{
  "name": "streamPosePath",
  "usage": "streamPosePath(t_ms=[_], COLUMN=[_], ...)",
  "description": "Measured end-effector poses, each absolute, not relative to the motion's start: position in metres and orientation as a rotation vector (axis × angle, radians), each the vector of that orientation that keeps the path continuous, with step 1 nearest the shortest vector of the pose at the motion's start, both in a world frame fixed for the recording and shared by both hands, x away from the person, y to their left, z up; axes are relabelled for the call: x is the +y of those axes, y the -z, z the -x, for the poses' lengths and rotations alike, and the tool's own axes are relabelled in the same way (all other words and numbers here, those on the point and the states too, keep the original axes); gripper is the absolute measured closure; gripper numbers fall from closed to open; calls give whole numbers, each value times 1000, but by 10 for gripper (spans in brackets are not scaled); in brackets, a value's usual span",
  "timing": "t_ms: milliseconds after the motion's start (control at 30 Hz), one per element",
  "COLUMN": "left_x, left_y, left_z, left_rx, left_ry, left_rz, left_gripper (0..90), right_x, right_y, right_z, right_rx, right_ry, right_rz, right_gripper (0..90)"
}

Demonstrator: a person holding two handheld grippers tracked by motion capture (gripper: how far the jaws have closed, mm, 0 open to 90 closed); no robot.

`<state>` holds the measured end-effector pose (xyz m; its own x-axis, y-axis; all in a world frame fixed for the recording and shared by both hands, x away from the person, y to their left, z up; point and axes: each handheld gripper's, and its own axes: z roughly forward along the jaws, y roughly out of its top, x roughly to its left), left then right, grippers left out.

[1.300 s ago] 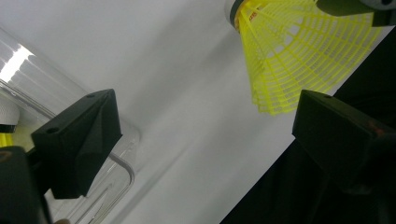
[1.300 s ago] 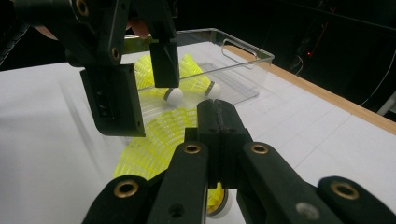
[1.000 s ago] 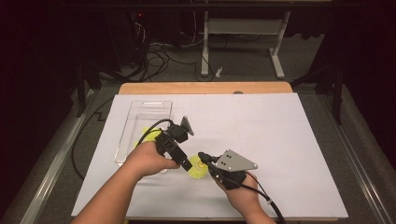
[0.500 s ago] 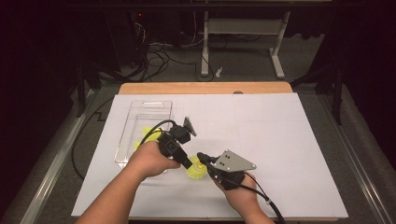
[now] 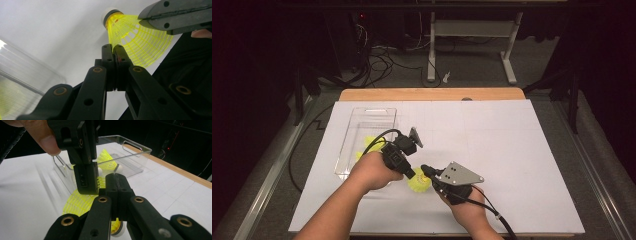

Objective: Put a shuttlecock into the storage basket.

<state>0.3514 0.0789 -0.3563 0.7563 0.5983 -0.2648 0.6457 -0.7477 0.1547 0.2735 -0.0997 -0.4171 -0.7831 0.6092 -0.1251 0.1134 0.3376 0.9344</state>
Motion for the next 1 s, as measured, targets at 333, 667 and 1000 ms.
streamPosePath(t_ms=[333,667,1000], left_x=[79,82,81], left_y=[356,356,358], left_z=[-351,-353,-353], left_rx=[980,981,984], left_ry=[271,258,255], left_rz=[-2709,-2706,-2719], left_gripper=[895,895,895], right_x=[-101,-113,-132], right_y=[417,412,408], right_z=[-276,-278,-274], right_rx=[2151,2154,2149], right_ry=[-1467,-1518,-1567], right_rz=[-669,-715,-723], right_gripper=[763,505,298])
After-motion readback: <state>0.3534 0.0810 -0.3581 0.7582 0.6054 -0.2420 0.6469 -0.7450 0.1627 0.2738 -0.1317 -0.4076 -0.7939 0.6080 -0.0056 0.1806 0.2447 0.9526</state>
